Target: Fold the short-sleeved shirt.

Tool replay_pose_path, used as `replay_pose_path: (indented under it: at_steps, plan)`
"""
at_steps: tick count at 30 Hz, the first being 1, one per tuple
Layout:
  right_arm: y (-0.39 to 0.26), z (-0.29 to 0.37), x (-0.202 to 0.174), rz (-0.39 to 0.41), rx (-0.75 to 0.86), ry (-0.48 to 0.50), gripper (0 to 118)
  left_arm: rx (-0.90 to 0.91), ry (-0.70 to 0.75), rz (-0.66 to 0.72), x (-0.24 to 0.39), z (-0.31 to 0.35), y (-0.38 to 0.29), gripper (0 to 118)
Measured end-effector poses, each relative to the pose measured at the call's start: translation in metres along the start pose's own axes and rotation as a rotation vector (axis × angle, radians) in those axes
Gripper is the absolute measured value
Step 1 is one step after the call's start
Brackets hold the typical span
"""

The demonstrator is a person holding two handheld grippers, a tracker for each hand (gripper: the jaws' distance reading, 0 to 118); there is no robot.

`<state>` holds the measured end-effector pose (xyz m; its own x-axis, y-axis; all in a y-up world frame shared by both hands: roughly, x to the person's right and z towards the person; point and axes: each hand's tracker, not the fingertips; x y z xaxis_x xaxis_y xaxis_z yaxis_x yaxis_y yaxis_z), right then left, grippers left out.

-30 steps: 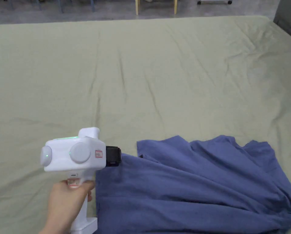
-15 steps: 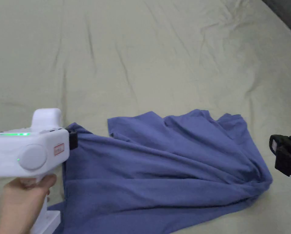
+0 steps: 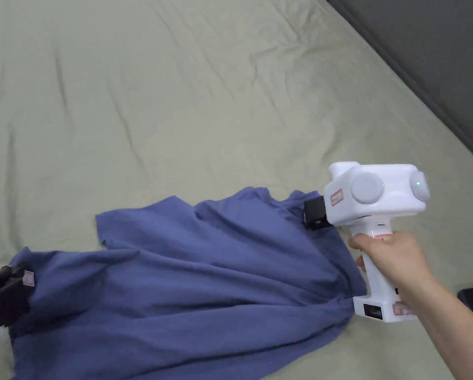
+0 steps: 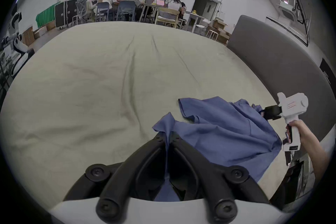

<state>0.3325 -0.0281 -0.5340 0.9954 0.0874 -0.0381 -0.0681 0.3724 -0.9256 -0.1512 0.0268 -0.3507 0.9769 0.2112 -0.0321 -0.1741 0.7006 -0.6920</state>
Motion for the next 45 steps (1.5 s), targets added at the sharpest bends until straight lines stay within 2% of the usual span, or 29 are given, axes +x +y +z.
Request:
replay_pose_path:
  at_steps: [1,2,3,4,5,6,8,11,15,19,26,30,34,38,41,45]
  plan:
    - [0.001,-0.003,-0.005,0.037,-0.022,0.029,57,0.002,-0.001,0.001,-0.003,-0.003,0.001,0]
    - [0.001,0.006,-0.010,0.070,0.014,-0.032,34,0.003,-0.004,0.008,-0.005,-0.004,0.002,0]
    - [-0.001,0.013,-0.017,0.104,0.031,-0.004,9,0.007,-0.012,0.014,-0.006,-0.006,0.003,0]
    - [-0.003,0.017,-0.023,0.132,0.052,-0.067,7,0.010,-0.016,0.018,-0.007,-0.011,0.004,0]
    - [-0.008,0.022,-0.028,0.212,0.098,-0.169,7,0.017,-0.018,0.017,-0.007,-0.011,0.005,0]
    - [-0.011,0.025,-0.027,0.204,0.100,-0.102,7,0.031,-0.019,0.014,-0.007,-0.010,0.005,0]
    - [-0.022,0.044,-0.024,0.202,0.125,-0.117,6,0.050,-0.034,0.019,0.003,-0.001,0.010,0]
    - [-0.029,0.082,-0.004,0.048,0.242,-0.014,6,0.104,-0.066,0.045,0.006,0.020,0.019,0]
    - [-0.045,0.155,0.016,-0.017,0.446,0.036,5,0.248,-0.104,0.088,-0.013,0.064,0.044,0]
    - [-0.054,0.244,0.035,-0.107,0.650,0.101,5,0.422,-0.118,0.077,0.009,0.147,0.086,0]
    - [-0.039,0.388,0.040,-0.109,0.969,0.162,5,0.690,-0.153,0.002,0.017,0.277,0.184,0]
    - [-0.007,0.454,0.039,-0.095,1.088,0.124,5,0.760,-0.095,-0.050,0.004,0.322,0.245,0]
    - [0.043,0.500,0.037,-0.103,1.114,0.175,5,0.797,0.010,-0.077,0.003,0.346,0.310,0]
    - [0.110,0.521,0.031,-0.105,1.112,0.151,5,0.808,0.067,-0.054,-0.002,0.341,0.382,0]
    - [0.154,0.526,0.021,-0.124,1.105,0.149,5,0.798,0.076,-0.005,-0.015,0.322,0.417,0]
    - [0.212,0.501,0.007,-0.117,1.071,0.098,5,0.761,0.161,-0.019,-0.024,0.276,0.443,0]
